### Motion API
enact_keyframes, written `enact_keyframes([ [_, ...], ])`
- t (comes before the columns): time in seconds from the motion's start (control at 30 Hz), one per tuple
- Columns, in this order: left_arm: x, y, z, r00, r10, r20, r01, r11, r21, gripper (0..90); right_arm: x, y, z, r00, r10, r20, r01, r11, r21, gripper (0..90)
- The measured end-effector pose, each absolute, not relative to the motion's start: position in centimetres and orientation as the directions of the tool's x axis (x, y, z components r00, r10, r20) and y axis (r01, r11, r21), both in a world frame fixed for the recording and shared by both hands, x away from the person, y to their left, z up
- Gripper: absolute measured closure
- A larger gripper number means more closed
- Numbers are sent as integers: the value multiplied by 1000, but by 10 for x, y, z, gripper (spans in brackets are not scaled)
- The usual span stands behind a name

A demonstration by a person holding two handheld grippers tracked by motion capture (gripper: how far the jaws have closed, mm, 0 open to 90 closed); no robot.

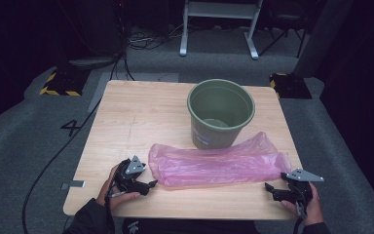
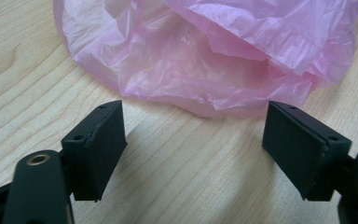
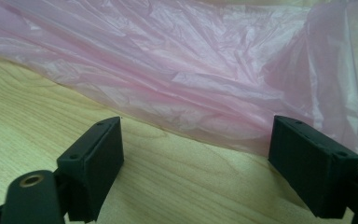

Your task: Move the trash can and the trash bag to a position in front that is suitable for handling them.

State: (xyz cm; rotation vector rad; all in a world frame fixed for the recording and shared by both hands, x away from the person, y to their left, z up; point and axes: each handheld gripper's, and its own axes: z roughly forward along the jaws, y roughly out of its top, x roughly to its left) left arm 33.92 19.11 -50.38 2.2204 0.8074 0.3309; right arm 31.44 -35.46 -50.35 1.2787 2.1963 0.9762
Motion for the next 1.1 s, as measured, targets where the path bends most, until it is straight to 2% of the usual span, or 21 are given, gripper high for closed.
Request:
enact_keyframes([
  [0.47, 339, 191, -504, 771, 636, -11, 449, -532, 717, 184, 313, -354, -502, -504, 864, -17, 566, 345, 749, 190],
  [0.7, 340, 190, -504, 773, 634, -11, 449, -536, 715, 169, 306, -361, -488, -504, 864, -19, 502, 311, 807, 204],
  [0.87, 340, 190, -504, 774, 634, -11, 449, -536, 715, 169, 302, -361, -473, -492, 868, -59, 446, 310, 840, 222],
  [1.1, 340, 190, -504, 773, 634, -11, 449, -536, 715, 169, 309, -359, -468, -494, 868, -51, 442, 302, 845, 219],
])
